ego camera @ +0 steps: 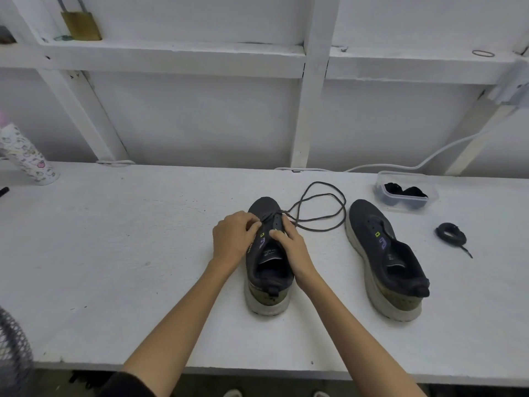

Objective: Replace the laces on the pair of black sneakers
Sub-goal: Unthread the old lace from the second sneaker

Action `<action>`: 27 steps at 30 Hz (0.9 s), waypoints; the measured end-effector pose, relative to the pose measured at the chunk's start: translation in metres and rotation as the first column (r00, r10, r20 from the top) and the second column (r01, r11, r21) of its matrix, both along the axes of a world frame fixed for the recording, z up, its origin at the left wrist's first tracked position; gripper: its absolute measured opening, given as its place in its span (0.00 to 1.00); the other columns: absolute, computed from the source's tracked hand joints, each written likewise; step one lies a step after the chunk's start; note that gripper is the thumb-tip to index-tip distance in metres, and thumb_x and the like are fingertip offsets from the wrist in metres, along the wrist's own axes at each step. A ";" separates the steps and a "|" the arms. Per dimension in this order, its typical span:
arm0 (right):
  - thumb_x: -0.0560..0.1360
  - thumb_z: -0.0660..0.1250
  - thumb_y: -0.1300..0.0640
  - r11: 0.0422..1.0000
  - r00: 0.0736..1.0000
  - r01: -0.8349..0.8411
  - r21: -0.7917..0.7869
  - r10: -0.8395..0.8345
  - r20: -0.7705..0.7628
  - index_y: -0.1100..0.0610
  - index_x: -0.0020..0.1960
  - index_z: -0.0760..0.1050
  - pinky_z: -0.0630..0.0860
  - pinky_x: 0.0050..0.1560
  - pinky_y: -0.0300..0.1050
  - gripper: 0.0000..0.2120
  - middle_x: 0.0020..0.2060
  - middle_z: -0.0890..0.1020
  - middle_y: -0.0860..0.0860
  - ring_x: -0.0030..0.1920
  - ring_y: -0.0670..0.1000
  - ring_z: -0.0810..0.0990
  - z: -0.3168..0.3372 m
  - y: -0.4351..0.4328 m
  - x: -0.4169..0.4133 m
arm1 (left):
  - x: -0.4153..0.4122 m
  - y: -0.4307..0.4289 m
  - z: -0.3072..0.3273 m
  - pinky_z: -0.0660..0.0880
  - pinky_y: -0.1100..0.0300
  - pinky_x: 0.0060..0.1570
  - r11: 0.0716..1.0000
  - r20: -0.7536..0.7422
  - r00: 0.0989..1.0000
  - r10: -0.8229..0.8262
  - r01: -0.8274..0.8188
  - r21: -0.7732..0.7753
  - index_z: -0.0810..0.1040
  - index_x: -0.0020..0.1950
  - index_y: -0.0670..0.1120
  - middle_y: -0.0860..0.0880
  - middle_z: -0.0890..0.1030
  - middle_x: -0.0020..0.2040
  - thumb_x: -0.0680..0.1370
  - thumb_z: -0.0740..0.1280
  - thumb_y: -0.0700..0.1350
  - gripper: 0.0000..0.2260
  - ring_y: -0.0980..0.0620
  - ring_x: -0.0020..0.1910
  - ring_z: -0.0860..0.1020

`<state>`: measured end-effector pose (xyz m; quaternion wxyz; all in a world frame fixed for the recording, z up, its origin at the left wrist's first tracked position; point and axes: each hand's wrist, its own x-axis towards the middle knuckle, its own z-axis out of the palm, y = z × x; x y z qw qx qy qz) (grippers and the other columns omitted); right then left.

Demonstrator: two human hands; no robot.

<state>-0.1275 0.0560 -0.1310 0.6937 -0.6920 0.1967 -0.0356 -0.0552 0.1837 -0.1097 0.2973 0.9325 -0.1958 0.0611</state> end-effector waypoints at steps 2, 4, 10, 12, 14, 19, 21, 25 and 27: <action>0.67 0.67 0.42 1.000 1.000 -0.003 -0.024 0.002 -0.014 0.46 0.73 0.68 0.72 0.68 0.55 0.35 0.67 0.76 0.47 0.65 0.48 0.75 -0.001 -0.001 -0.001 | 0.008 0.000 0.003 0.76 0.54 0.43 0.995 0.017 0.997 -0.072 0.071 0.074 0.81 0.47 0.50 0.54 0.83 0.44 0.77 0.67 0.49 0.05 0.52 0.44 0.81; 0.68 0.66 0.44 0.999 1.000 0.010 -0.053 -0.011 -0.017 0.46 0.72 0.68 0.73 0.67 0.54 0.33 0.66 0.76 0.47 0.65 0.48 0.75 0.001 0.000 -0.002 | 0.017 0.000 0.010 0.76 0.54 0.43 0.991 0.016 0.995 -0.103 0.101 0.084 0.79 0.45 0.48 0.54 0.82 0.44 0.76 0.66 0.47 0.04 0.51 0.43 0.80; 0.68 0.65 0.43 0.996 0.998 0.028 -0.083 -0.033 -0.056 0.50 0.69 0.69 0.70 0.69 0.59 0.30 0.68 0.75 0.51 0.68 0.54 0.73 -0.002 0.004 -0.001 | 0.038 -0.010 0.037 0.81 0.50 0.41 0.863 -0.178 0.975 0.131 -0.200 -0.464 0.76 0.43 0.47 0.51 0.81 0.39 0.77 0.65 0.44 0.04 0.51 0.35 0.82; 0.68 0.65 0.43 0.996 0.997 0.032 -0.083 -0.037 -0.063 0.50 0.70 0.69 0.70 0.69 0.59 0.31 0.68 0.75 0.51 0.69 0.54 0.72 -0.002 0.003 0.000 | 0.038 -0.011 0.030 0.81 0.48 0.44 0.868 -0.248 0.961 0.120 -0.223 -0.444 0.77 0.45 0.47 0.54 0.80 0.40 0.77 0.67 0.49 0.06 0.51 0.38 0.82; 0.68 0.65 0.43 0.995 0.997 0.035 -0.088 -0.041 -0.061 0.48 0.71 0.68 0.70 0.69 0.57 0.33 0.68 0.75 0.49 0.68 0.52 0.73 -0.003 0.004 0.000 | 0.030 -0.009 0.018 0.78 0.53 0.48 0.900 -0.341 0.934 0.105 -0.236 -0.367 0.78 0.48 0.48 0.56 0.79 0.43 0.74 0.70 0.58 0.14 0.52 0.44 0.80; 0.67 0.64 0.41 0.996 0.998 0.025 -0.091 -0.029 -0.050 0.47 0.73 0.67 0.72 0.67 0.55 0.35 0.68 0.75 0.50 0.66 0.51 0.75 -0.002 0.004 0.000 | 0.009 -0.009 -0.004 0.73 0.60 0.45 0.941 -0.349 0.936 0.056 -0.166 -0.294 0.80 0.47 0.45 0.51 0.81 0.42 0.74 0.72 0.54 0.12 0.52 0.43 0.79; 0.67 0.64 0.42 0.995 0.999 0.020 -0.096 -0.024 -0.043 0.46 0.72 0.67 0.73 0.66 0.54 0.34 0.66 0.76 0.48 0.64 0.49 0.76 0.000 0.004 -0.001 | 0.015 -0.010 0.000 0.72 0.58 0.43 0.963 -0.283 0.958 0.042 -0.114 -0.243 0.80 0.44 0.45 0.50 0.81 0.40 0.76 0.71 0.50 0.09 0.49 0.42 0.79; 0.66 0.65 0.41 0.996 0.998 0.013 -0.083 -0.018 -0.054 0.46 0.75 0.65 0.69 0.70 0.54 0.37 0.71 0.72 0.46 0.70 0.50 0.71 0.001 0.003 -0.002 | 0.035 -0.014 0.025 0.76 0.53 0.45 0.879 -0.252 0.952 0.172 -0.264 -0.397 0.77 0.43 0.45 0.47 0.81 0.41 0.78 0.68 0.49 0.08 0.44 0.40 0.79; 0.66 0.65 0.41 0.997 0.998 0.022 -0.068 -0.027 -0.061 0.47 0.75 0.64 0.69 0.71 0.55 0.38 0.72 0.71 0.46 0.70 0.50 0.71 0.000 0.003 -0.002 | 0.044 -0.013 0.035 0.79 0.49 0.46 0.775 -0.285 0.931 0.228 -0.351 -0.526 0.77 0.44 0.45 0.44 0.82 0.42 0.79 0.67 0.50 0.09 0.43 0.39 0.80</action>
